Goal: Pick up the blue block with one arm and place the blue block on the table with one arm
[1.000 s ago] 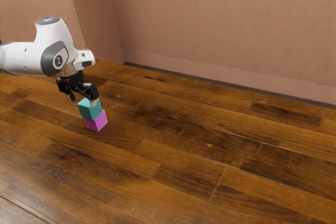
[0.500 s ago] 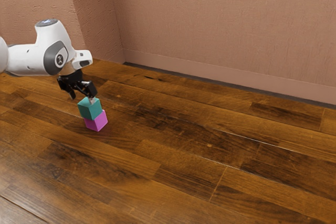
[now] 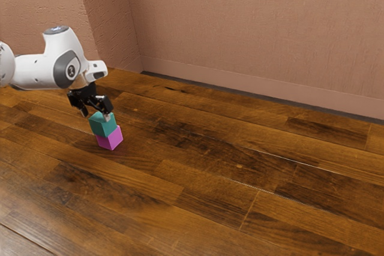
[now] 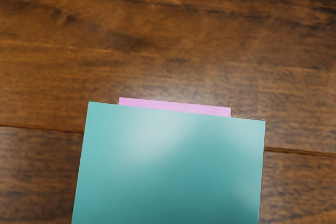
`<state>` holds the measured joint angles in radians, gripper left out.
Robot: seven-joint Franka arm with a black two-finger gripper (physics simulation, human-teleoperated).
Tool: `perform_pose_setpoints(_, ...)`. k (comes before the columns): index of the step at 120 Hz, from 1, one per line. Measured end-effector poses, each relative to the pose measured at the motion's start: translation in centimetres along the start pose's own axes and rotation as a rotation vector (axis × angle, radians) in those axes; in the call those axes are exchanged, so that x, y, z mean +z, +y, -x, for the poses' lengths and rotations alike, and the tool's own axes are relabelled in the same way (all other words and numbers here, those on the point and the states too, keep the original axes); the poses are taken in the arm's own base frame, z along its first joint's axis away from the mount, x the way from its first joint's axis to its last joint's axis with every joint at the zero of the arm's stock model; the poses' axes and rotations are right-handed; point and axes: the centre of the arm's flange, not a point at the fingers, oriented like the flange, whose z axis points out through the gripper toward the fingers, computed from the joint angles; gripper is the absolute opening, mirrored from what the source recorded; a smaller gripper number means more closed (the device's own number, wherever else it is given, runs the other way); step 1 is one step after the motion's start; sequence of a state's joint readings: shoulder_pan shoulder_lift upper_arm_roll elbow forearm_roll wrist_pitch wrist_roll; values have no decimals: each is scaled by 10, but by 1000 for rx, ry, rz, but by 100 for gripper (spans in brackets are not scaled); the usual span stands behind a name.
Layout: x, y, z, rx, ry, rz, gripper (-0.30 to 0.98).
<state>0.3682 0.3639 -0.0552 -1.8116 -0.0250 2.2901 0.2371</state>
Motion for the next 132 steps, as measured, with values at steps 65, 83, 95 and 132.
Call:
perform_pose_setpoints(65, 30, -2, -9, -6, -27, 12, 69)
perform_pose_setpoints(83, 38, -3, -8, -9, -37, 16, 69)
perform_pose_setpoints(95, 38, -3, -8, -9, -37, 17, 69)
perform_pose_setpoints(132, 33, -3, -9, -6, -32, 8, 41)
